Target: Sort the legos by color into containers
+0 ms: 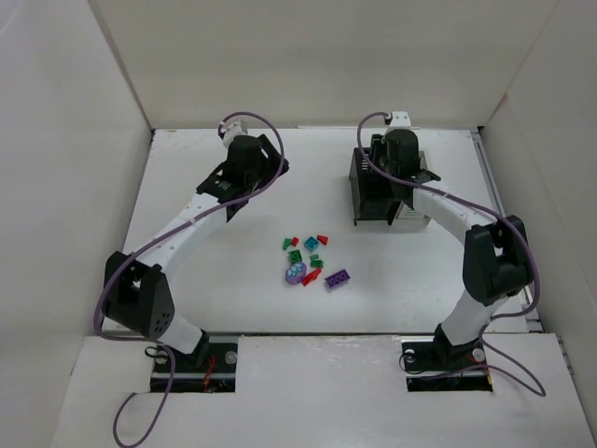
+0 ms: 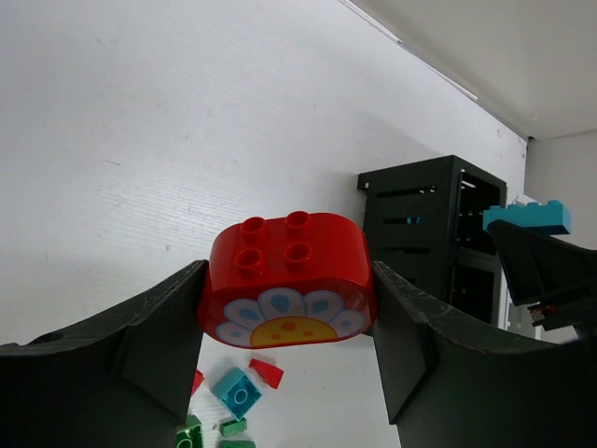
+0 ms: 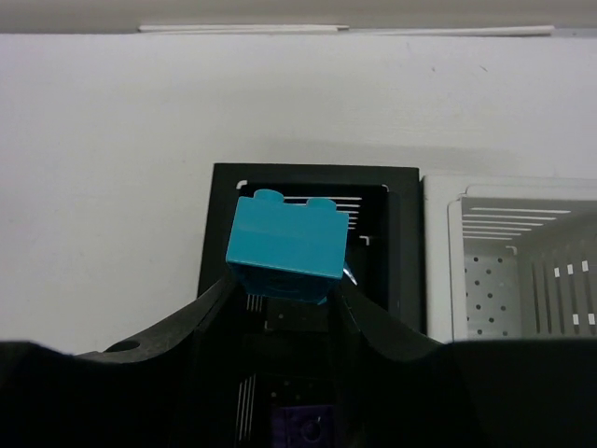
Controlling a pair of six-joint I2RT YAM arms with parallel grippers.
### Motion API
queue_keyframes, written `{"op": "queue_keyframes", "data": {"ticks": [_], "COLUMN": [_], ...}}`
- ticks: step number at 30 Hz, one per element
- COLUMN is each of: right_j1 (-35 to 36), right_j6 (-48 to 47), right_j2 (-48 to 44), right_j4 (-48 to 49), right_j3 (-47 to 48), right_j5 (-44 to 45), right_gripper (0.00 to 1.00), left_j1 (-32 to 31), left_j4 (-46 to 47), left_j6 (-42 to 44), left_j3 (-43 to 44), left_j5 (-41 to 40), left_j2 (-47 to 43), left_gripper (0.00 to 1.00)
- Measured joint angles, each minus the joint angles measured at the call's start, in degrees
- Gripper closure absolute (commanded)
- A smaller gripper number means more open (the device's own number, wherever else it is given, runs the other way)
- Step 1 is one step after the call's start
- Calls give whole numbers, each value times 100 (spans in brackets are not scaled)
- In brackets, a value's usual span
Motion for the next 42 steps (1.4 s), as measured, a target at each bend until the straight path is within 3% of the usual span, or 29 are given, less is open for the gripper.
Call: {"op": "queue_keyframes", "data": {"ticks": [5, 8, 14, 20, 27, 35, 42], "right_j1": [-59, -57, -55, -55, -59, -485, -730], "right_j6": [59, 109, 251, 319, 345, 1016, 1832], "right_j2": [273, 424, 461, 415, -177, -1742, -3014], "right_j4": [-61, -85, -133, -157, -221, -741, -1755], "right_j3": [190, 356, 391, 391, 199, -514, -1003], "right_j5": [-4, -61, -94, -103, -136, 428, 1311], "right_gripper": [91, 72, 51, 42, 42, 40, 39], "left_j1": [50, 48, 48, 48, -48, -511, -1069], "left_j4": [2, 2, 0, 7, 4, 83, -138], "left_j6": [164, 249, 382, 446, 634, 1449, 2302], "left_j3": [188, 273, 358, 422, 671, 2271, 5246], "left_j5": [98, 199, 404, 599, 647, 1132, 1451], "left_j2": [238, 361, 470, 472, 542, 1600, 3891], "left_gripper": [77, 77, 77, 77, 77, 77, 77]}}
